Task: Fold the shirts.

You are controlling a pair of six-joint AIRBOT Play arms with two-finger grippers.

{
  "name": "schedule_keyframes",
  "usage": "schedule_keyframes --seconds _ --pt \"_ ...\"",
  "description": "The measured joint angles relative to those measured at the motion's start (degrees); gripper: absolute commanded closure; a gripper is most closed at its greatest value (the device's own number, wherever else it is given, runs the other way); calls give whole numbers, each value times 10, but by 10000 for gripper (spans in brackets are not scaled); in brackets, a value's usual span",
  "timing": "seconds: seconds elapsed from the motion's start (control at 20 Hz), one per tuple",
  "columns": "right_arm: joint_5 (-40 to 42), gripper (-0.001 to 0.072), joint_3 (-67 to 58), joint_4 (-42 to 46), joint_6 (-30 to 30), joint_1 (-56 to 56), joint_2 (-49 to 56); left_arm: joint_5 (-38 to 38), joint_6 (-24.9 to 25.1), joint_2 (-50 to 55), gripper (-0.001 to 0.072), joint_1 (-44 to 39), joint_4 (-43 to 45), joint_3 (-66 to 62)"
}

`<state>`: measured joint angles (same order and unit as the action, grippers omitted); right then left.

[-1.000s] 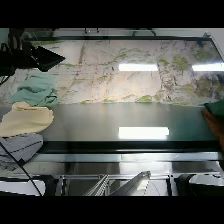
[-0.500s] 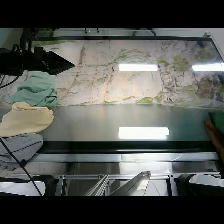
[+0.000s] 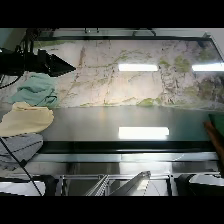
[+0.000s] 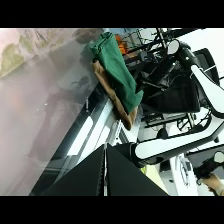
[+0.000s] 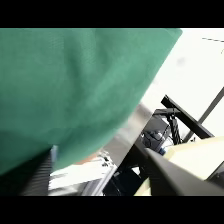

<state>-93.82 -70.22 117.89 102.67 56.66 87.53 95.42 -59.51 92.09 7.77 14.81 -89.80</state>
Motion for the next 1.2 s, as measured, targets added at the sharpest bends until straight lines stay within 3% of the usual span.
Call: schedule_keyframes --seconds 0.2,0.25,0.3,0.55,0.75,0.9,1.2 --pt "-47 356 -77 -9 -7 -43 -1 -6 -4 0 701 0 0 0" --pt "-55 463 -102 -25 -7 -62 -3 -9 -4 0 701 0 0 0" --pt "-61 686 -127 -46 -7 -83 -5 -10 -4 0 701 0 1 0" --pt "-37 696 -199 -191 -16 -233 -17 -13 -9 0 702 0 2 0" --pt "24 696 -179 -329 -38 -382 -54 1 -10 -17 702 1 31 20" --pt "110 695 -80 -396 -48 -518 -129 -7 -2 -90 700 1 51 123" --pt "291 695 198 -445 -32 -758 -289 -73 24 -301 681 1 74 459"
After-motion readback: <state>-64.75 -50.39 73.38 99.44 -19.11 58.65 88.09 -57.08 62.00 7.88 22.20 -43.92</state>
